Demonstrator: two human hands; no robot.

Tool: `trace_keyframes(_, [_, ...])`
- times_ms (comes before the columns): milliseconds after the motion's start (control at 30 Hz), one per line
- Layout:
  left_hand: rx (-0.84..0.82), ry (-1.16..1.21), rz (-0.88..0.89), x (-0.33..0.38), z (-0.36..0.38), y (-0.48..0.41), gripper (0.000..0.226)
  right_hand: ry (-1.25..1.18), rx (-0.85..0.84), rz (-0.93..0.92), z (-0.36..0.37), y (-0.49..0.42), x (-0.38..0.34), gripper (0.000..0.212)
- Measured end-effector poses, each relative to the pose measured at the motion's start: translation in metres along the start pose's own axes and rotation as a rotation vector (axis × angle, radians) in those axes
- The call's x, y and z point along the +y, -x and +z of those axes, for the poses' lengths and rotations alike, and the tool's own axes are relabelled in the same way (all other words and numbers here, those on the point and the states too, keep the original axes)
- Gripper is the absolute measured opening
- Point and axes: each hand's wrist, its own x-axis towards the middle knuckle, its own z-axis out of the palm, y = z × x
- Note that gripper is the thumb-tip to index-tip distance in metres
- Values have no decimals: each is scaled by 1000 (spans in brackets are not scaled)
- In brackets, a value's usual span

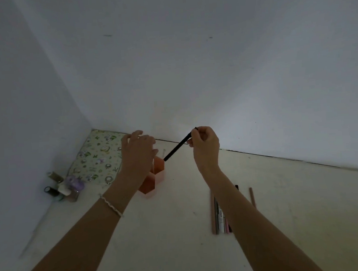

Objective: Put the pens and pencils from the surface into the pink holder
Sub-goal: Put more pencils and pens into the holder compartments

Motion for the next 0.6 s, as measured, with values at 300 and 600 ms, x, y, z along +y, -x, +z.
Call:
trace_keyframes(300, [150,180,-32,15,-38,1,36,298,-236,-11,29,19,36,26])
trace_keyframes(600, [-355,425,-54,117,33,50,19,244,55,6,-54,-13,34,23])
